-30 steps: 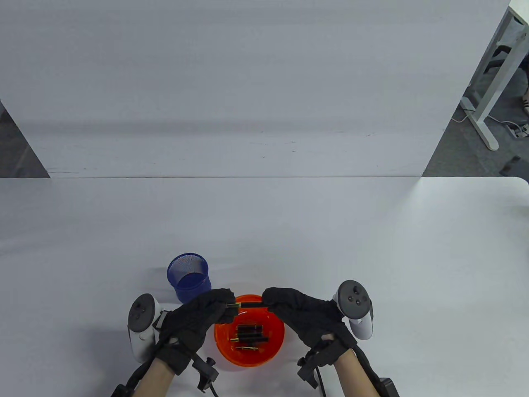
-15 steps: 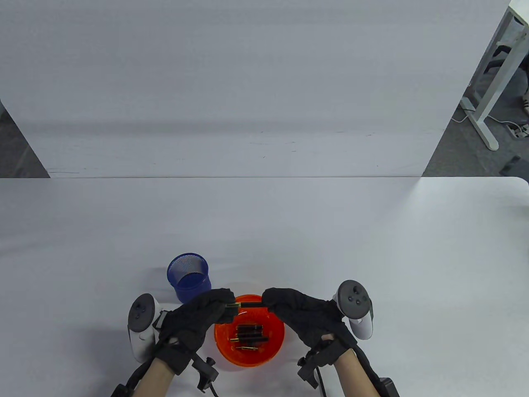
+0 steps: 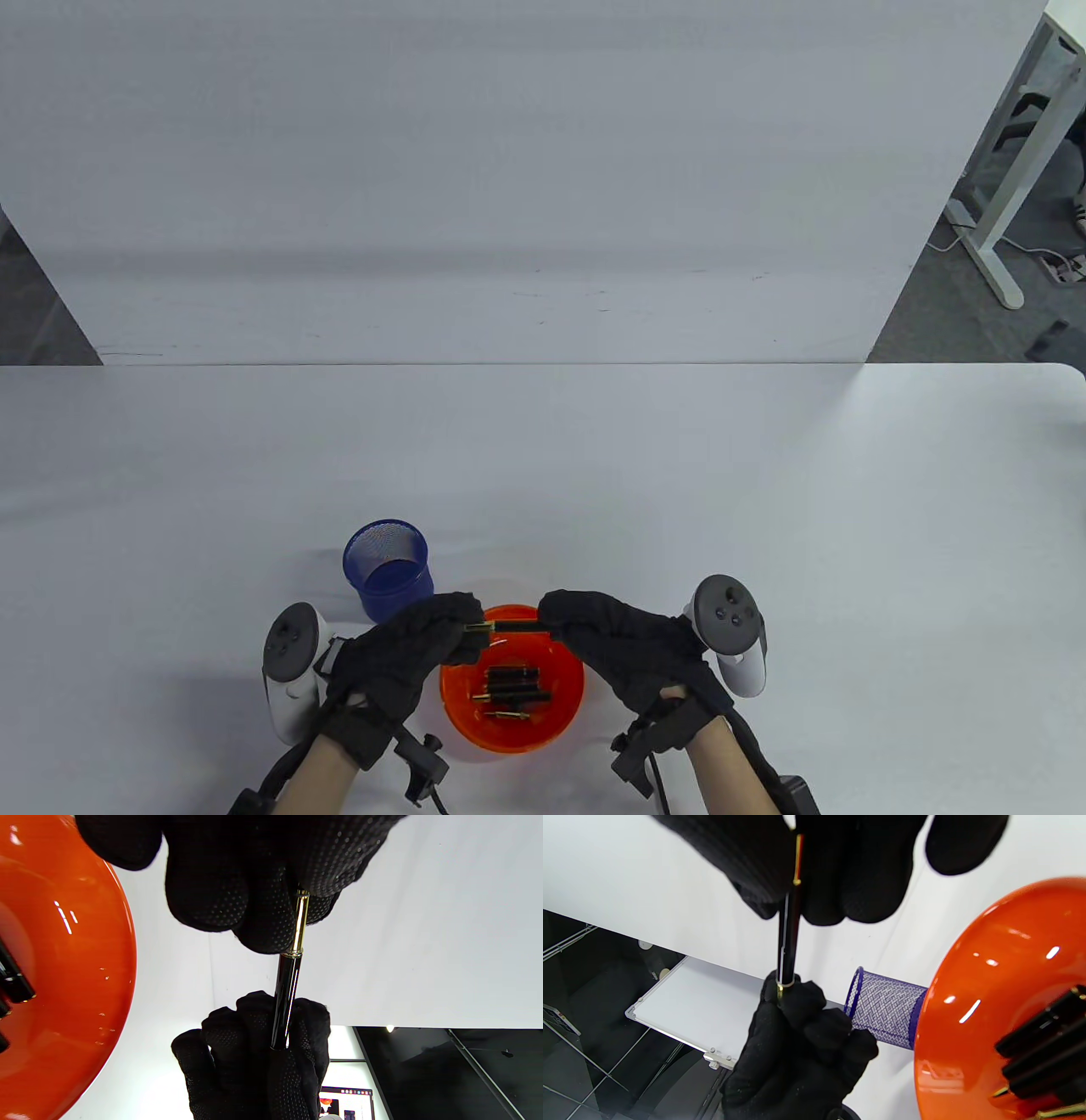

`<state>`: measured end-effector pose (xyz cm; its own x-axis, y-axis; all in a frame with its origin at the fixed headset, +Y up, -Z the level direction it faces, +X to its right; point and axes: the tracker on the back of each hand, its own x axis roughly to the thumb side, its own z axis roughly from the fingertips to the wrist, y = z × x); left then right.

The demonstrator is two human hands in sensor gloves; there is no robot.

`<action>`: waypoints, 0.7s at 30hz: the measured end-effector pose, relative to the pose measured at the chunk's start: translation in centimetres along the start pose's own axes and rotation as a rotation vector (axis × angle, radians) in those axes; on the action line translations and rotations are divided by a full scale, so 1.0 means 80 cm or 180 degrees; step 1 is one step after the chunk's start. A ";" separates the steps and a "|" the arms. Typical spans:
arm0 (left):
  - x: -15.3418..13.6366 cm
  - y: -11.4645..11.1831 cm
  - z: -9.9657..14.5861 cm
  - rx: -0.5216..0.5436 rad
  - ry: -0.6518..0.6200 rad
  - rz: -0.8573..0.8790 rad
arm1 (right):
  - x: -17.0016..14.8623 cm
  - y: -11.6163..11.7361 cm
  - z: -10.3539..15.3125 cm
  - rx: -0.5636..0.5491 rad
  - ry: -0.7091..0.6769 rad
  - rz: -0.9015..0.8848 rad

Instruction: Assemble fountain pens from components

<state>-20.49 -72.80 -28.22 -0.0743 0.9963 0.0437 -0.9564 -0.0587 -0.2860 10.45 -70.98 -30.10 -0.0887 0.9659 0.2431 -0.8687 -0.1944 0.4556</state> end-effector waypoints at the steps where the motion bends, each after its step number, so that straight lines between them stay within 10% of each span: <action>1: 0.000 0.000 0.000 0.0001 -0.0001 -0.0002 | 0.000 0.000 0.000 -0.0010 0.0008 0.0009; 21: -0.001 0.000 0.000 -0.0019 0.0003 0.0000 | -0.003 0.002 0.000 -0.0035 0.0029 -0.0048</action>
<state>-20.49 -72.88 -28.24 -0.0740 0.9963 0.0427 -0.9548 -0.0584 -0.2916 10.33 -71.23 -30.11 -0.0800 0.9703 0.2284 -0.8752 -0.1781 0.4497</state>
